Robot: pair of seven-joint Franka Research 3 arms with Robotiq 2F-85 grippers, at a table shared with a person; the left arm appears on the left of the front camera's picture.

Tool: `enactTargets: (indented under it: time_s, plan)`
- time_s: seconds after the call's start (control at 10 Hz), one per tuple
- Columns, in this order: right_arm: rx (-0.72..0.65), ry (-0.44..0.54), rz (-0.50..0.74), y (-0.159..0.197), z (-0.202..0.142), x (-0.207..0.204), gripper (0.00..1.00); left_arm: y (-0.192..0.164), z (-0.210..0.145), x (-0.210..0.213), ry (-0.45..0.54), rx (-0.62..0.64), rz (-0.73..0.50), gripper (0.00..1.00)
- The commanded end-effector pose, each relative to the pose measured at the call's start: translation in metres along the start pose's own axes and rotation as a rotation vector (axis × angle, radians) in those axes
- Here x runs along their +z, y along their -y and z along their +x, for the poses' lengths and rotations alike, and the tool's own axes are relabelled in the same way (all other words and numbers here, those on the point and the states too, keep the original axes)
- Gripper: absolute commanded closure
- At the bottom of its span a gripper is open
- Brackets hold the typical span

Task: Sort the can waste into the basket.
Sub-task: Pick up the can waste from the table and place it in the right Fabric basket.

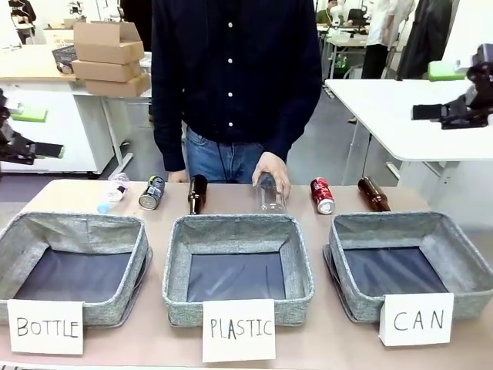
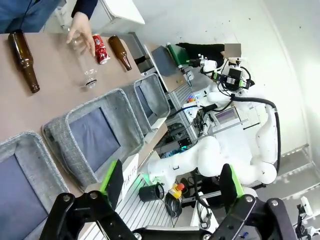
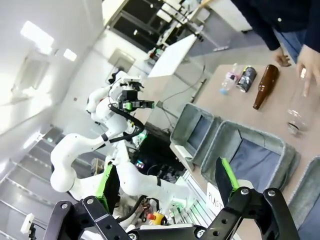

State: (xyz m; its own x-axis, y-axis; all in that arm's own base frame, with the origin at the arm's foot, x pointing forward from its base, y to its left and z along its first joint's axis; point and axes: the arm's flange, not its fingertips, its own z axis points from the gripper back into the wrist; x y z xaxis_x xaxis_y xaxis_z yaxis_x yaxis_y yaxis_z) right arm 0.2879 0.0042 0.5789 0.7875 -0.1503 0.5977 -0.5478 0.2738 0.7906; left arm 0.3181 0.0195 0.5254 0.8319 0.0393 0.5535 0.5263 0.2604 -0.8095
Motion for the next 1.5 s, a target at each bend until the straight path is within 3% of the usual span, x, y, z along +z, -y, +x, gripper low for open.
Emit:
enactTargets:
  time_s: [0.0, 0.2, 0.3, 0.4, 0.6, 0.7, 0.8, 1.0, 1.1, 1.2, 1.4]
  plan:
    - [0.028, 0.013, 0.003, 0.002, 0.005, -0.004, 0.0, -0.003, 0.002, -0.003, 0.014, -0.023, -0.024, 0.0]
    - [0.028, 0.013, 0.003, 0.002, 0.005, -0.004, 0.0, -0.002, 0.0, 0.0, -0.001, 0.001, 0.003, 0.0]
    - [0.028, 0.013, 0.003, 0.002, 0.005, -0.004, 0.0, 0.044, 0.012, 0.019, -0.027, -0.12, 0.26, 0.0]
    - [0.028, 0.013, 0.003, 0.002, 0.005, -0.004, 0.0, 0.067, 0.031, 0.016, -0.075, -0.153, 0.488, 0.0]
    - [0.028, 0.013, 0.003, 0.002, 0.005, -0.004, 0.0, 0.061, 0.075, -0.025, -0.268, -0.101, 0.993, 0.0]
    - [0.028, 0.013, 0.003, 0.002, 0.005, -0.004, 0.0, 0.046, 0.09, -0.038, -0.472, -0.076, 1.054, 0.0]
    - [0.028, 0.013, 0.003, 0.002, 0.005, -0.004, 0.0, 0.03, 0.102, -0.047, -0.526, -0.064, 1.156, 0.0]
    - [0.028, 0.013, 0.003, 0.002, 0.005, -0.004, 0.0, 0.001, 0.111, -0.069, -0.546, -0.1, 1.253, 0.0]
    - [0.028, 0.013, 0.003, 0.002, 0.005, -0.004, 0.0, -0.005, 0.11, -0.083, -0.504, -0.15, 1.1, 0.0]
    - [0.028, 0.013, 0.003, 0.002, 0.005, -0.004, 0.0, 0.002, 0.1, -0.069, -0.403, -0.198, 1.135, 0.0]
    - [0.028, 0.013, 0.003, 0.002, 0.005, -0.004, 0.0, 0.002, 0.1, -0.069, -0.403, -0.198, 1.135, 0.0]
